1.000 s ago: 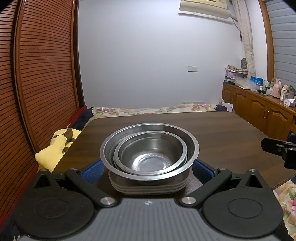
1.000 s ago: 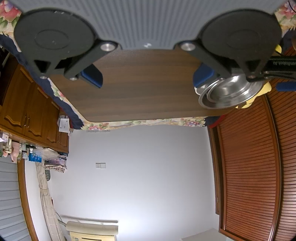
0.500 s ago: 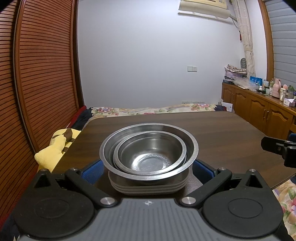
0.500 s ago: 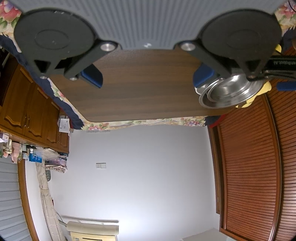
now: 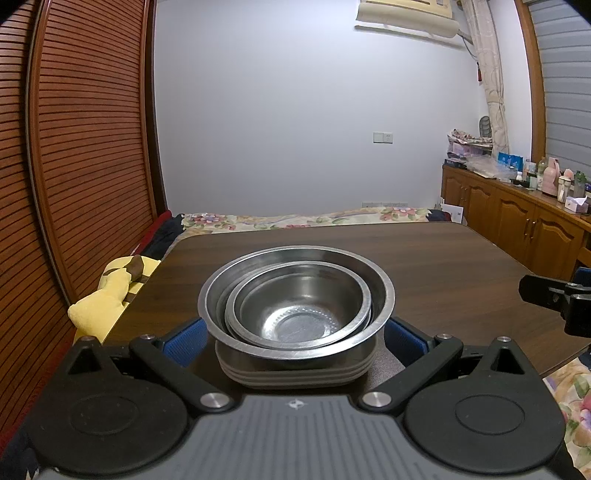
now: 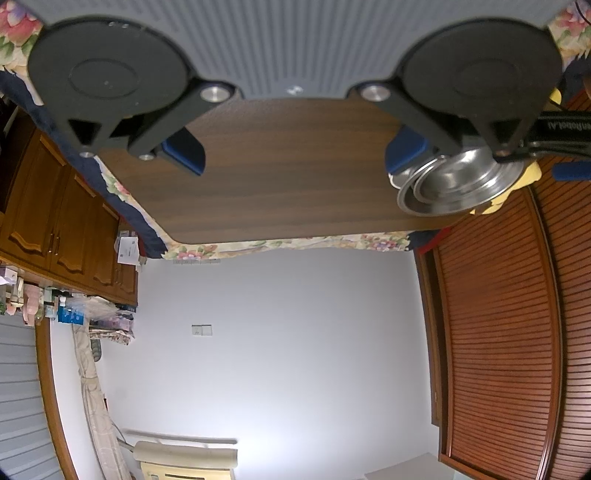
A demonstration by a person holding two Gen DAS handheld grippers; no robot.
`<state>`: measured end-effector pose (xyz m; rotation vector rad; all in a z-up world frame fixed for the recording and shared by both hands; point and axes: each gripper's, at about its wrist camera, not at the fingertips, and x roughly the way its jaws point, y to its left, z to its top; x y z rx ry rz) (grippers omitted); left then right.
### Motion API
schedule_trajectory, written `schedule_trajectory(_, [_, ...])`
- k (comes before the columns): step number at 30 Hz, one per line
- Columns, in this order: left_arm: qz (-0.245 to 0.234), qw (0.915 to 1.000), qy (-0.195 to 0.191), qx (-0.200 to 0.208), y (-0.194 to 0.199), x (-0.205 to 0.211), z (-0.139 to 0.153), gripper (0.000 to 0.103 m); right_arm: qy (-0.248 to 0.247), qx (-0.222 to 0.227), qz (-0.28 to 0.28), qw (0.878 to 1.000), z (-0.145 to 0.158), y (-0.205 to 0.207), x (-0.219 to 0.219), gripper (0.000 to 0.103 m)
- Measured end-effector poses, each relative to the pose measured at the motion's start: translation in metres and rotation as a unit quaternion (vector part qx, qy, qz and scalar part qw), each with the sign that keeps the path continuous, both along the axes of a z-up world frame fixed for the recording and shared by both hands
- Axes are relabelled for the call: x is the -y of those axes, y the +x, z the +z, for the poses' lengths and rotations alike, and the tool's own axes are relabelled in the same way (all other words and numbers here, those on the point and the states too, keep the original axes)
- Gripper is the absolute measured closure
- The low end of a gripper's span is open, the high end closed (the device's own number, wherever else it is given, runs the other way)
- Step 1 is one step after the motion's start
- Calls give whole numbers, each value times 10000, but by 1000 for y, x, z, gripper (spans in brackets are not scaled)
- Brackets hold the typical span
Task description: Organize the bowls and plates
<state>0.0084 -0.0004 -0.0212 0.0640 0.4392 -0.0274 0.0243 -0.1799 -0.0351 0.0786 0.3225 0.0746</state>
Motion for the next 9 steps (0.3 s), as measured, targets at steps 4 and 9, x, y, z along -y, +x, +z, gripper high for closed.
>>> schedule_trajectory(4, [-1,10000,1,2,0,0,0,0,14,-17,8,10000,0,1,1,0])
schedule_trajectory(9, [1,10000,1,-1,0,0,0,0,14,-2,8,10000,0,1,1,0])
